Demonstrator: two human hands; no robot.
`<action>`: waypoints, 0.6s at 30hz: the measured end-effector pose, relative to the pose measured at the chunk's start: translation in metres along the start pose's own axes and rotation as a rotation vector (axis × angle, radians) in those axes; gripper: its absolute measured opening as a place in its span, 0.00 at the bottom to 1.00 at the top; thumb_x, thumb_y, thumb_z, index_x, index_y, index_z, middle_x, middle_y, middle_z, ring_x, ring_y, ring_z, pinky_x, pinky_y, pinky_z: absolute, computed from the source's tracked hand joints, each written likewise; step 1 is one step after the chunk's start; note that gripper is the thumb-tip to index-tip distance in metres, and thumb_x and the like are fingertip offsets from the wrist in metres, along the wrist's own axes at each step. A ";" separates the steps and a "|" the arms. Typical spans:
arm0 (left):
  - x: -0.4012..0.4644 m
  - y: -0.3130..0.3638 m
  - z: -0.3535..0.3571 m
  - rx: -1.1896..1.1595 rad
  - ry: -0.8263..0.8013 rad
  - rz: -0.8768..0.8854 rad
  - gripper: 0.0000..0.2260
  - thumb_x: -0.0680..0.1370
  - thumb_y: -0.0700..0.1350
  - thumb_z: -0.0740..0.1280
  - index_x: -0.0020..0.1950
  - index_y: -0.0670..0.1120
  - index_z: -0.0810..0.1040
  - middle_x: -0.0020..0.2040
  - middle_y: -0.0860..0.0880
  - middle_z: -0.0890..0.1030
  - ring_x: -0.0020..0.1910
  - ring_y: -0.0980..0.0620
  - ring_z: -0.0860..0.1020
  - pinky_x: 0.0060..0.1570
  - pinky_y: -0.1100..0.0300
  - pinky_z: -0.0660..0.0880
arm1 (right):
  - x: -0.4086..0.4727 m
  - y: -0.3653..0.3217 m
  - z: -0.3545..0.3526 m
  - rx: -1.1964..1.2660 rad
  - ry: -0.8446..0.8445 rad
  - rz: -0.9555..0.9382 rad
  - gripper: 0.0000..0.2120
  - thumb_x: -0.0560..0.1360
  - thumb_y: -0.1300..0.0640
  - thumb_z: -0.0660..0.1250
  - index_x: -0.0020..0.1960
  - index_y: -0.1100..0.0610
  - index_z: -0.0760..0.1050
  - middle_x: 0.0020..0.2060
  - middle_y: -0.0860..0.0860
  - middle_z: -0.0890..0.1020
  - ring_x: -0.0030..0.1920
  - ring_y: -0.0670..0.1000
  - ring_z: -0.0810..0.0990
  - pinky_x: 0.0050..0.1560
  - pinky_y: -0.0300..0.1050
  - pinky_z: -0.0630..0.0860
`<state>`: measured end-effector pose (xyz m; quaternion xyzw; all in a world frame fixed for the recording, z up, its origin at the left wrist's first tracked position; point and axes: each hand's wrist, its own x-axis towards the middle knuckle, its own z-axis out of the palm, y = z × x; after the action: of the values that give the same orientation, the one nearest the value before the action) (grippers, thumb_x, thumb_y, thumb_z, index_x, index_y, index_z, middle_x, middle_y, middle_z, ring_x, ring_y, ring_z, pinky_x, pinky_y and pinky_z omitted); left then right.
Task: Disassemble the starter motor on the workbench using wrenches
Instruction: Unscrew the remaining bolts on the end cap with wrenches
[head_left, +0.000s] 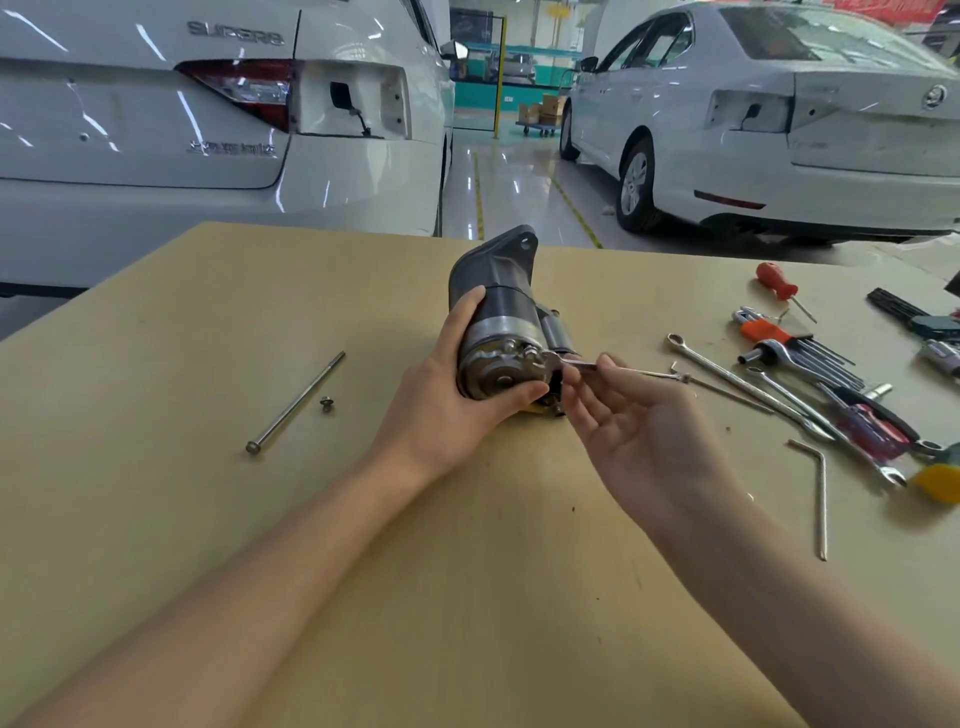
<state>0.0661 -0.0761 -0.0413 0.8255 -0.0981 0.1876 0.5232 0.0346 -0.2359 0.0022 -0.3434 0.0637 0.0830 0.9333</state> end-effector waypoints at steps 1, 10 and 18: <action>0.000 0.000 0.000 0.001 0.006 0.001 0.43 0.65 0.56 0.78 0.75 0.61 0.60 0.51 0.63 0.77 0.47 0.75 0.75 0.47 0.81 0.67 | 0.000 0.002 0.001 0.000 0.011 0.000 0.06 0.77 0.69 0.60 0.43 0.61 0.72 0.32 0.56 0.82 0.33 0.50 0.83 0.37 0.38 0.81; 0.000 0.000 0.000 -0.001 0.015 0.005 0.43 0.65 0.55 0.78 0.75 0.61 0.61 0.50 0.63 0.78 0.48 0.73 0.76 0.48 0.79 0.69 | 0.003 0.005 -0.002 -0.037 0.021 -0.027 0.06 0.76 0.69 0.62 0.43 0.62 0.74 0.37 0.58 0.83 0.36 0.52 0.84 0.42 0.41 0.82; -0.001 0.000 -0.001 -0.015 -0.006 0.004 0.43 0.65 0.55 0.78 0.75 0.62 0.59 0.50 0.67 0.77 0.50 0.70 0.77 0.50 0.77 0.71 | -0.002 0.005 -0.004 -0.239 -0.041 -0.278 0.02 0.75 0.67 0.66 0.48 0.63 0.75 0.38 0.57 0.85 0.41 0.53 0.85 0.45 0.41 0.80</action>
<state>0.0646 -0.0757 -0.0414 0.8219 -0.1029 0.1854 0.5287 0.0318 -0.2353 -0.0040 -0.4554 -0.0136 -0.0330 0.8896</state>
